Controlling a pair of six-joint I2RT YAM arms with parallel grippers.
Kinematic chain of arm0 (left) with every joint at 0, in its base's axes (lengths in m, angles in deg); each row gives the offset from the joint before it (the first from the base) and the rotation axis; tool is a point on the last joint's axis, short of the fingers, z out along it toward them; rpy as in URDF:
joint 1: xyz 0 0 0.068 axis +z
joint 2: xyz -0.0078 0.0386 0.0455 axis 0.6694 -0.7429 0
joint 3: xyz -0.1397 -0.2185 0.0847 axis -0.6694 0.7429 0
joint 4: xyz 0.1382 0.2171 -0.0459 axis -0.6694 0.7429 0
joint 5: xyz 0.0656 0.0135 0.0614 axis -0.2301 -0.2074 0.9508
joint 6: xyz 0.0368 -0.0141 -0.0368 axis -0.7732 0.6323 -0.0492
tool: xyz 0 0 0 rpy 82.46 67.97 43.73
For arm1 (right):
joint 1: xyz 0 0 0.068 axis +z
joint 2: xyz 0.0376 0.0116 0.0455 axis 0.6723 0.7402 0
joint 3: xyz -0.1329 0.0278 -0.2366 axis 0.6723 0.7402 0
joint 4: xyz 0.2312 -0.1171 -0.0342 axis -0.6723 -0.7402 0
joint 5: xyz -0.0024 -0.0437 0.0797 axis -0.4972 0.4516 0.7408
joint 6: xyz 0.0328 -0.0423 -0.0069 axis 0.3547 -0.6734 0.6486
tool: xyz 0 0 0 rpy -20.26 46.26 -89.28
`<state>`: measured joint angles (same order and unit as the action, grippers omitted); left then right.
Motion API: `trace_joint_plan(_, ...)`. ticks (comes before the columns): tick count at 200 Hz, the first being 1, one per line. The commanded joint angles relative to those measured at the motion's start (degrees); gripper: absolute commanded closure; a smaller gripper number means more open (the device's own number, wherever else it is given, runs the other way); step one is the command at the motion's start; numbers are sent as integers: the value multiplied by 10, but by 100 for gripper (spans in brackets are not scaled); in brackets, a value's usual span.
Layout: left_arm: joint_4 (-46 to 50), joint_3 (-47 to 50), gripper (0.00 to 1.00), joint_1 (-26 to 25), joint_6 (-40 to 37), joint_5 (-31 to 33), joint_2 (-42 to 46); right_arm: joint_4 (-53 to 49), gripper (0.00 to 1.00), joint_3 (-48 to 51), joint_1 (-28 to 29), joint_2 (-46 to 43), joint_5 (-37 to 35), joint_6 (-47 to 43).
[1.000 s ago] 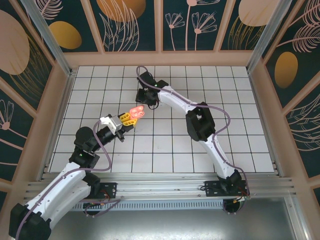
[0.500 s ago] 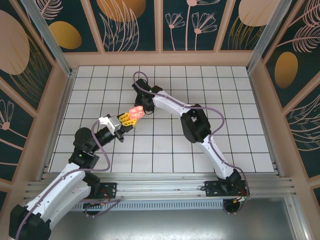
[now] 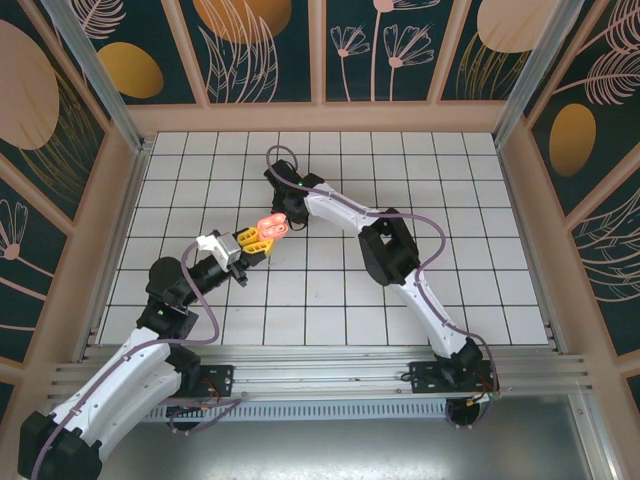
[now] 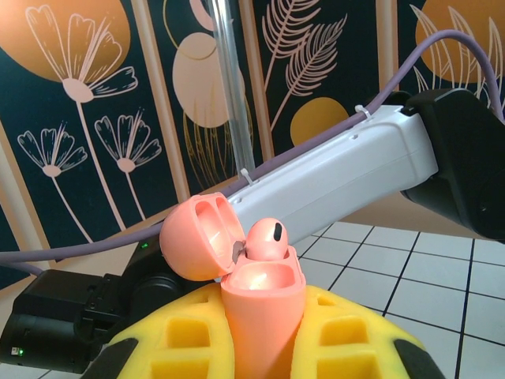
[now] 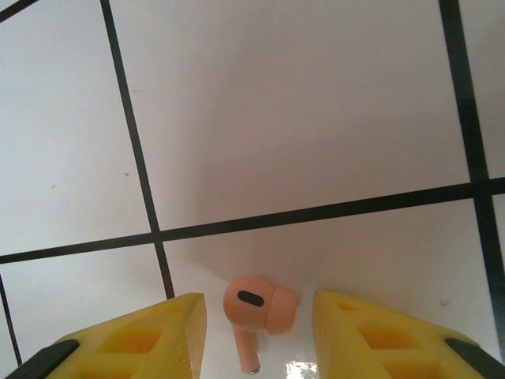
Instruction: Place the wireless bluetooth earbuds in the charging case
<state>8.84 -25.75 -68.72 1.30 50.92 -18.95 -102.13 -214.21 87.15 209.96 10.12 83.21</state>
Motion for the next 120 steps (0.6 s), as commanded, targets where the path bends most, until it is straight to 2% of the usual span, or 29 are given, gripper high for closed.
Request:
trace_joint_plan(1, -30, 5, 100, -4, 8, -10, 11, -3, 62, -18, 4, 23, -12, 7)
trace_joint_plan(43, -30, 5, 100, -3, 10, -10, 13, -5, 67, -22, 4, 29, -9, -7)
trace_joint_plan(86, -28, 7, 100, -3, 12, -7, 14, -18, 79, -29, 3, 28, 1, -34)
trace_joint_plan(120, -24, 5, 100, -3, 13, -5, 19, -28, 81, -27, -1, 10, 5, -51)
